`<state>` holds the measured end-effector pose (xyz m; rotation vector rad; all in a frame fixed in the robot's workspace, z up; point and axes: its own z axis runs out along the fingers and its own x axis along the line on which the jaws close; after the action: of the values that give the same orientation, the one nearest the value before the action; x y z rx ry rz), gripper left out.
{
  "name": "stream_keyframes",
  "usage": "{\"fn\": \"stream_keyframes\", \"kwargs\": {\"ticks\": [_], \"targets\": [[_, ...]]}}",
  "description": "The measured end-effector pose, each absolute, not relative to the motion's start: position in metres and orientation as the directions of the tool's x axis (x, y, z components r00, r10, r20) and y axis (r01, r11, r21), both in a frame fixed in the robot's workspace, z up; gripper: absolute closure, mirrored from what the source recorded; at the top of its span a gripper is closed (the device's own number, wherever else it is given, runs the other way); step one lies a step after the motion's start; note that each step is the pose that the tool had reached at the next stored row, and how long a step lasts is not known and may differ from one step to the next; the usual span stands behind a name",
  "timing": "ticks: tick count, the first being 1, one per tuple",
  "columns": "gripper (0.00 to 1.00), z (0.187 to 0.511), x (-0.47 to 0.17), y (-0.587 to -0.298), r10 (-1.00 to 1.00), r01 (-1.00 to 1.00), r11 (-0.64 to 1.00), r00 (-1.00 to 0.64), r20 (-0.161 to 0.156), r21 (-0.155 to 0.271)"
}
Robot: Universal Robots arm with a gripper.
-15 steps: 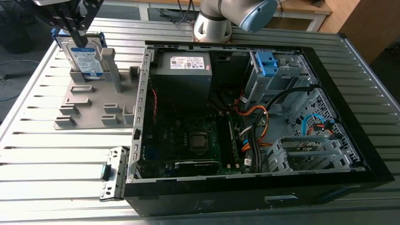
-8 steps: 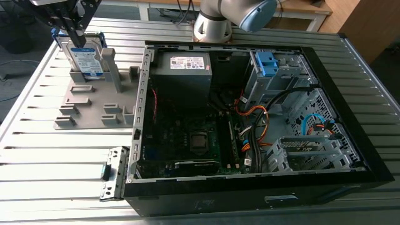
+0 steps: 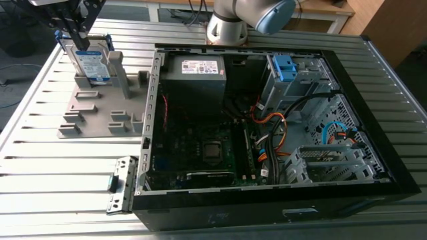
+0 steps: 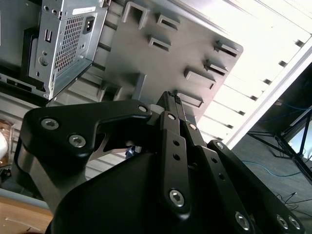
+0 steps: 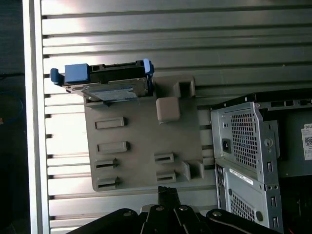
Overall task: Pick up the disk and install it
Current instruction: 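Reach for the disk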
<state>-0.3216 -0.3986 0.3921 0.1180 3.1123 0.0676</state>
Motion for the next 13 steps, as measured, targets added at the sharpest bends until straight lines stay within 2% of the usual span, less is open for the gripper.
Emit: {"fn": "stream_keyframes", "kwargs": {"ticks": [13], "targets": [[0.89, 0.3920, -0.3278, -0.3986, 0.076, 0.075, 0.996, -0.997, -0.025, 0.044]]}}
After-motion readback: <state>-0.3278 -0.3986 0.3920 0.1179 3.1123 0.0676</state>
